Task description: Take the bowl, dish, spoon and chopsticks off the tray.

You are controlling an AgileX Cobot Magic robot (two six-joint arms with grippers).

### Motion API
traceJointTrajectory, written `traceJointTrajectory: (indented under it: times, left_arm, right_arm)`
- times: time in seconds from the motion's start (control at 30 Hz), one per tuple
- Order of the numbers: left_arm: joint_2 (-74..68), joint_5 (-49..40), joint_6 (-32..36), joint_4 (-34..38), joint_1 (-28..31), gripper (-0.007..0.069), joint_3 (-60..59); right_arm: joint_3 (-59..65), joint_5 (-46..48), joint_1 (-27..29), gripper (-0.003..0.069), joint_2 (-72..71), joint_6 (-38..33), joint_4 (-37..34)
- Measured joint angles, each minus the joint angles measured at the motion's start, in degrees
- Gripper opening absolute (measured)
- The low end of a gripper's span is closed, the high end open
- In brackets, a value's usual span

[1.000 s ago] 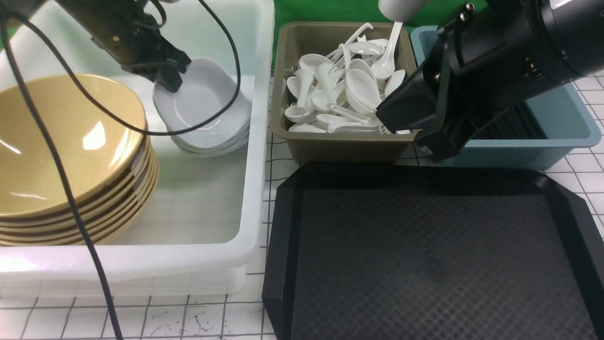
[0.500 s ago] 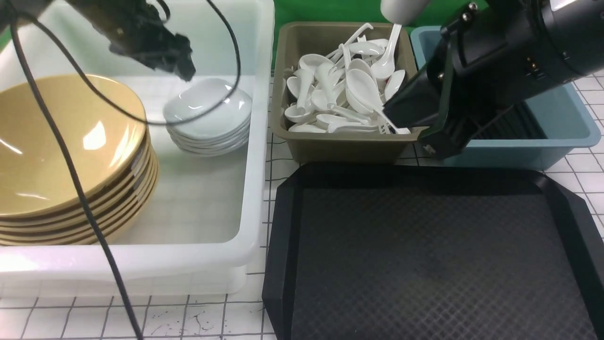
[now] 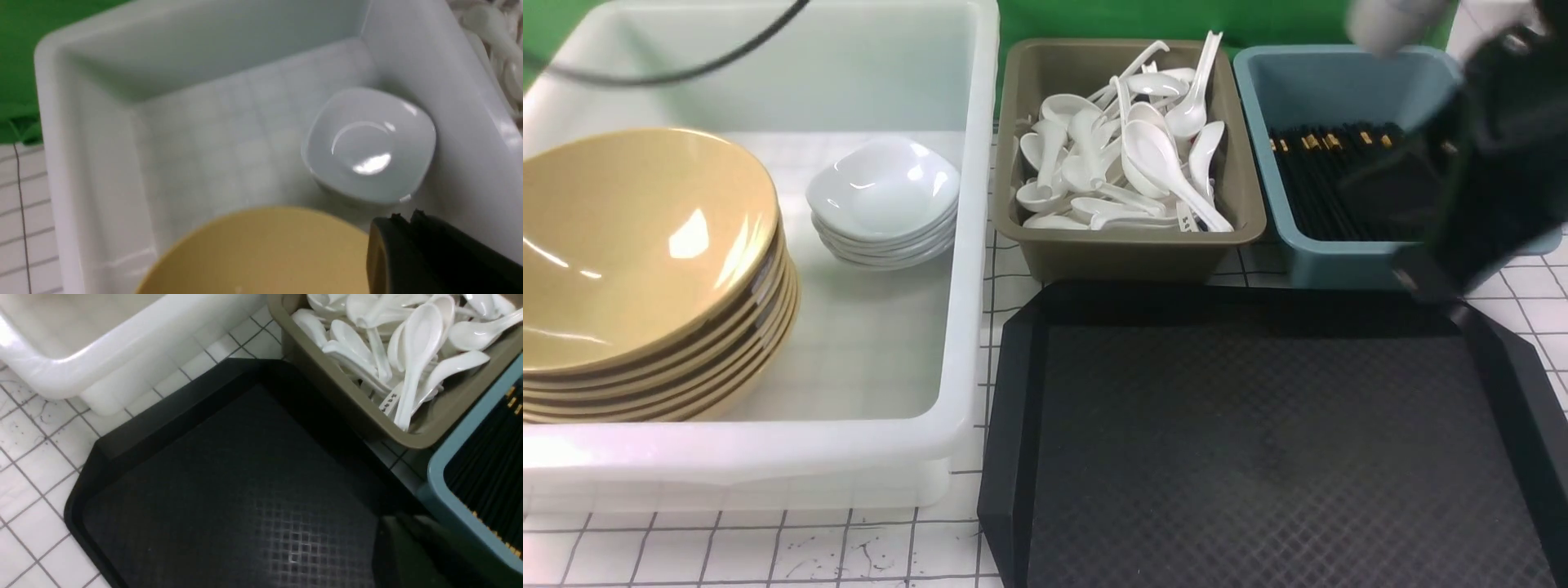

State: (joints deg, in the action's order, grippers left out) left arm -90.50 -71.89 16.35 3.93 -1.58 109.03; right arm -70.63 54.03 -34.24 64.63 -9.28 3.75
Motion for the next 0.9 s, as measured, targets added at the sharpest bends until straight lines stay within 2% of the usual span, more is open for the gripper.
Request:
traceJointTrajectory:
  times: [0.13, 0.2, 0.33, 0.47, 0.5, 0.53, 0.73, 0.9]
  left_arm:
    - [11.05, 0.08, -0.1, -0.11, 0.0, -0.0008, -15.3]
    - [19.33, 2.79, -0.25, 0.07, 0.0, -0.001, -25.83]
    - [31.81, 7.24, -0.37, 0.9, 0.0, -0.0011, -39.75]
    - [46.03, 11.85, -1.34, 1.59, 0.0, -0.0012, -54.5]
    - [46.73, 12.07, -1.32, 1.59, 0.0, -0.0012, -55.17]
    - [53.15, 13.76, -1.37, 1.65, 0.0, -0.0012, -60.83]
    - [72.76, 18.95, -1.48, 1.84, 0.0, -0.0012, -73.44]
    - [83.91, 22.3, -1.48, 1.74, 0.0, -0.0012, -78.85]
  right_arm:
    - [7.05, -7.14, 0.0, 0.0069, -7.61, 0.45, -0.01]
    - [11.9, -13.27, 0.0, 0.0071, -12.61, 0.57, -0.01]
    - [16.84, -20.3, 0.0, 0.0072, -19.22, 1.57, -0.01]
    - [22.43, -24.85, 0.0, 0.0076, -26.88, 3.82, -0.01]
    - [22.43, -24.99, 0.0, 0.0076, -27.26, 3.96, -0.01]
    - [24.86, -26.2, 0.0, 0.0076, -30.52, 5.07, -0.01]
    - [30.76, -28.51, 0.0, 0.0079, -38.14, 6.42, -0.01]
    - [31.49, -29.07, 0.0, 0.0085, -39.3, 7.65, -0.01]
